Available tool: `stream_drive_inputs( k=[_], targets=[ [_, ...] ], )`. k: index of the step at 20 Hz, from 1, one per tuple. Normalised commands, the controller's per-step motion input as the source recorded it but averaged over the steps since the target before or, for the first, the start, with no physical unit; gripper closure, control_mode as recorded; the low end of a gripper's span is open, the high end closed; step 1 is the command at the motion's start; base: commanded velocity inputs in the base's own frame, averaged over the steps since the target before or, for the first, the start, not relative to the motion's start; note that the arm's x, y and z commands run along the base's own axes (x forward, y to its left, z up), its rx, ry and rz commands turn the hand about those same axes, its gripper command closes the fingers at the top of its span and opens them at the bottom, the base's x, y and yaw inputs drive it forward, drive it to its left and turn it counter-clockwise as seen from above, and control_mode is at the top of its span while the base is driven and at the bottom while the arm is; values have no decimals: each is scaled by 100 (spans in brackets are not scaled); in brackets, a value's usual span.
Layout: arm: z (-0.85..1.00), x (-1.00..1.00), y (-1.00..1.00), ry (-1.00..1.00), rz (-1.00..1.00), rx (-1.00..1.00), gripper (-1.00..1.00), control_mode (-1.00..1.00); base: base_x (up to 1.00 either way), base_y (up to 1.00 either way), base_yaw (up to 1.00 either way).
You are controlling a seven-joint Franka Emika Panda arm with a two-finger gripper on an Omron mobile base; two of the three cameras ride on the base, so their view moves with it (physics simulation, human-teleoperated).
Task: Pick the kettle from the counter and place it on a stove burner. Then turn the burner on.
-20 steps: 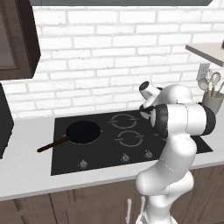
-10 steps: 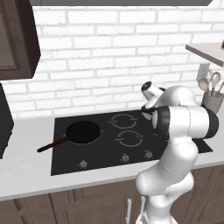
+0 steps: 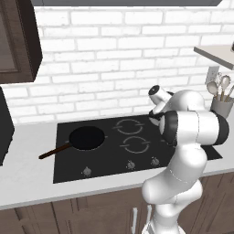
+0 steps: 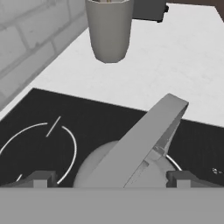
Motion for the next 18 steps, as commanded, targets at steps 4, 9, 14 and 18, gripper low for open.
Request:
stream_drive_inputs(
  k=[4, 9, 14, 18],
  targets=[
    [22, 0, -15, 0, 7, 0, -100, -100, 0, 0, 0],
    [21, -5, -17, 0, 12, 0, -100, -100, 0, 0, 0],
    [28, -15, -1, 0, 17, 0, -100, -100, 0, 0, 0],
    [49, -43, 0, 0, 17, 0, -100, -100, 0, 0, 0]
  ],
)
